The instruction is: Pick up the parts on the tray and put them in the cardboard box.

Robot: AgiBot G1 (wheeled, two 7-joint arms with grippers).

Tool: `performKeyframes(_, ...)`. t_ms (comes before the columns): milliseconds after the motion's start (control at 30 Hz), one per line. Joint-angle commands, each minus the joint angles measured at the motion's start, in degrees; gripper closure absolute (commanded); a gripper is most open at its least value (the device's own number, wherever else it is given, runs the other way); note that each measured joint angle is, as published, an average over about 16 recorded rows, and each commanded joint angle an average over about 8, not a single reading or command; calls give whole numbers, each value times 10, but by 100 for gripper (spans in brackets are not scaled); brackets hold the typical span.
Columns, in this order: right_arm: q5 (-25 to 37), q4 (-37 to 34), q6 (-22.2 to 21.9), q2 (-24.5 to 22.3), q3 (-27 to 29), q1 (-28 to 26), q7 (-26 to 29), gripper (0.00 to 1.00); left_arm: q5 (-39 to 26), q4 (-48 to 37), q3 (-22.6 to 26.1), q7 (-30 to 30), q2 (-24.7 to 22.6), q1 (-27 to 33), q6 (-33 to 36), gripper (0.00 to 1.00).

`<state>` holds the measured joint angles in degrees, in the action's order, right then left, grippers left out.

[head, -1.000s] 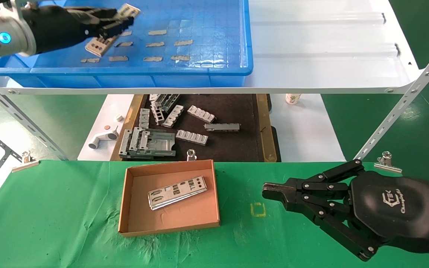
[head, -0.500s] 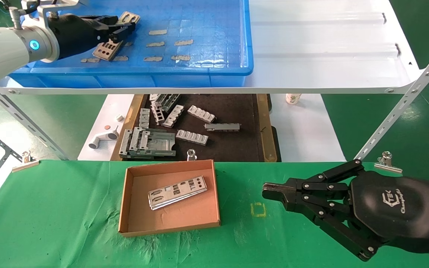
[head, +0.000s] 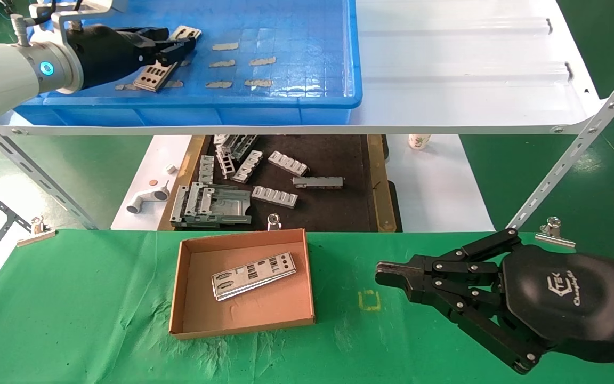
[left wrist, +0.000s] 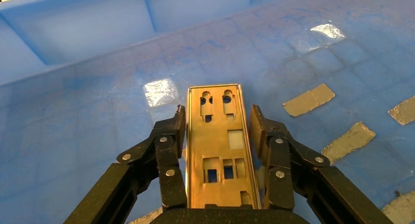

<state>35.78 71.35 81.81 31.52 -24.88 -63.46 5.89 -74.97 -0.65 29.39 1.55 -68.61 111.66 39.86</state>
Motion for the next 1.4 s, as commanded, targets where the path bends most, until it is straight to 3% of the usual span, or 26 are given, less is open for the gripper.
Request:
performKeyframes(33, 0, 0, 0, 0, 0, 0, 0, 100, 0, 0, 0, -2, 0, 0, 1, 44)
performKeyframes(133, 0, 0, 0, 0, 0, 0, 0, 100, -1, 1, 1, -3, 1, 0, 2, 78)
performKeyframes(233, 0, 0, 0, 0, 0, 0, 0, 100, -1, 2, 1, -4, 1, -1, 4, 95)
performKeyframes(500, 0, 0, 0, 0, 0, 0, 0, 100, -3, 3, 2, -7, 2, -2, 4, 100)
performKeyframes(1067, 0, 0, 0, 0, 0, 0, 0, 100, 1, 14, 0, -6, 8, 9, 14, 100)
performKeyframes(1233, 0, 0, 0, 0, 0, 0, 0, 100, 7, 29, -4, 5, 23, 22, 58, 100)
performKeyframes(1400, 0, 0, 0, 0, 0, 0, 0, 100, 11, 52, -6, 26, 49, 36, 156, 100)
